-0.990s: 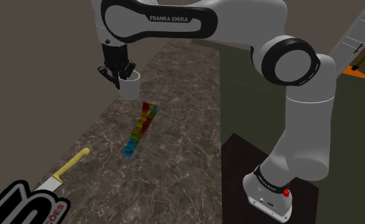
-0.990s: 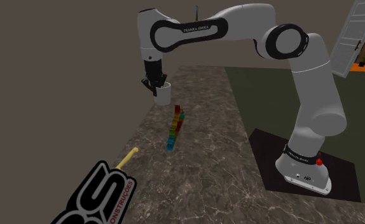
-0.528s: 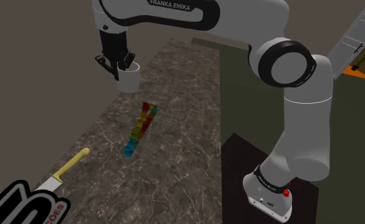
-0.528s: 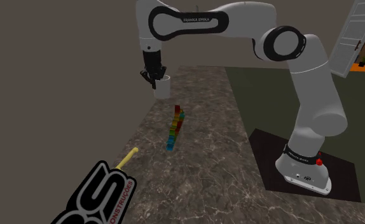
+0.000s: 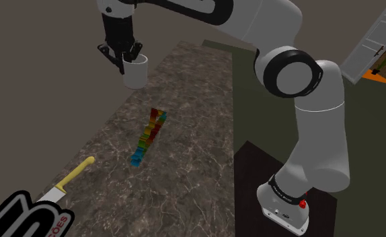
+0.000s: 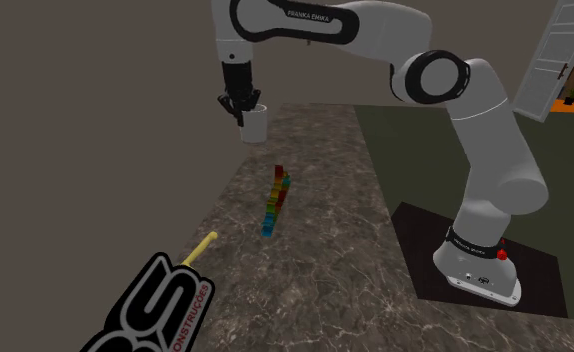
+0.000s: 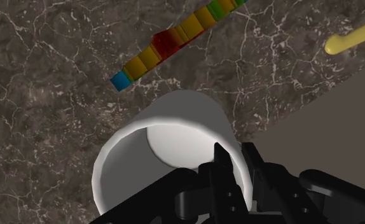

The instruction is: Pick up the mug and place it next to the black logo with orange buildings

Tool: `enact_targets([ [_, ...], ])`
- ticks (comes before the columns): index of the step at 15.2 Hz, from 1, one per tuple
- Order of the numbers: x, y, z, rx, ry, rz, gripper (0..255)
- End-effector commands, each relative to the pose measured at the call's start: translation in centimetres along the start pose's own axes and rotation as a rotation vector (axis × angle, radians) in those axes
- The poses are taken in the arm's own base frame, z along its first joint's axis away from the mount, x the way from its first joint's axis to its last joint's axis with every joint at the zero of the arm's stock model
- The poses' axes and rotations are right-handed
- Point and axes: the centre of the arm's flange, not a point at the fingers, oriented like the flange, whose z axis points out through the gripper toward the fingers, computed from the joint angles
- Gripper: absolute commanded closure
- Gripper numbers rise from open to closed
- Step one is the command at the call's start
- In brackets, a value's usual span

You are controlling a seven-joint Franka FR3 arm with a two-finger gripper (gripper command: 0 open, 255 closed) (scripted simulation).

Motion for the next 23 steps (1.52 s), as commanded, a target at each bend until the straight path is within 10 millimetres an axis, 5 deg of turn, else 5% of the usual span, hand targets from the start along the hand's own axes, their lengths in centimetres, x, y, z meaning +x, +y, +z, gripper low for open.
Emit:
enact_targets([
  [1,-0.1,0.2,-0.8,0.000,0.000,0.000,255],
  [23,-24.4,-15.6,-2.6,0.000,0.000,0.000,255],
])
